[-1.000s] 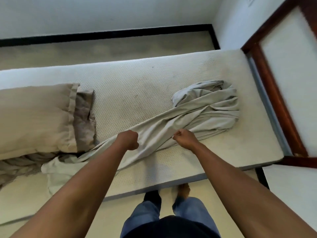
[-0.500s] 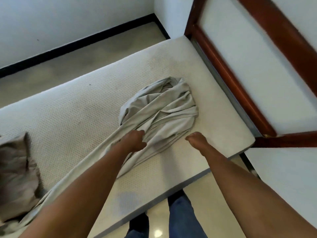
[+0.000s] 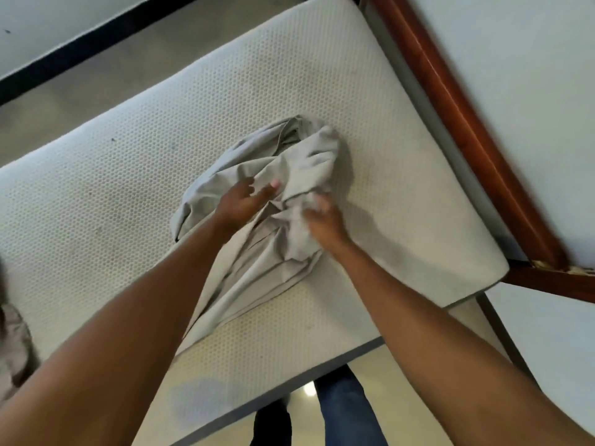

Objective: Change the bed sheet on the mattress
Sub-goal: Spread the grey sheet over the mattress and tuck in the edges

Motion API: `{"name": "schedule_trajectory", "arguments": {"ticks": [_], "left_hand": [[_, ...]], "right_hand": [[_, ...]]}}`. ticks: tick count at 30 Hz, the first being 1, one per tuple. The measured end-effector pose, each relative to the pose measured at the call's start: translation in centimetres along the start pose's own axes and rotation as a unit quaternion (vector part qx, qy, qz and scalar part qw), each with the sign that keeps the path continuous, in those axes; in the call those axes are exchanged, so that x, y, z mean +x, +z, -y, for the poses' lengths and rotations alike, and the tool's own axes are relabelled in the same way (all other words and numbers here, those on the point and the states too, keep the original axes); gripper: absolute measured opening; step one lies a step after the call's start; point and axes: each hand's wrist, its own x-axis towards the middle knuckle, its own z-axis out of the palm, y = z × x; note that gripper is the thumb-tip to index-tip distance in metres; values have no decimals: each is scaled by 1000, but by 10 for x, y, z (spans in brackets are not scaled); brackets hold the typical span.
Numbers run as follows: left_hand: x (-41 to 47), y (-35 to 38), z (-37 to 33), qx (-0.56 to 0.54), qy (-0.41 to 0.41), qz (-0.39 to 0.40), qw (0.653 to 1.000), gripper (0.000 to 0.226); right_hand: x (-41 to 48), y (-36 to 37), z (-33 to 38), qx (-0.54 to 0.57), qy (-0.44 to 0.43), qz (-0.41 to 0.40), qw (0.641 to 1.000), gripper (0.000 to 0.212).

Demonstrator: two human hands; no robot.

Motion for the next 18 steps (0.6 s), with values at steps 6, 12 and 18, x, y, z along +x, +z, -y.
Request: {"name": "schedule_trajectory", "arguments": {"ticks": [6, 12, 18], "left_hand": [[-54, -13, 8, -94, -67, 16, 993, 27], [-98, -14, 66, -4, -45, 196, 980, 48], [-141, -11, 104, 211, -26, 385, 898, 53]], "right_hand": [[-94, 9, 31, -4, -26, 408, 913, 32], [-31, -19, 24, 118, 138, 0, 983, 49], [-29, 34, 32, 45, 187, 209, 959, 63]]}}
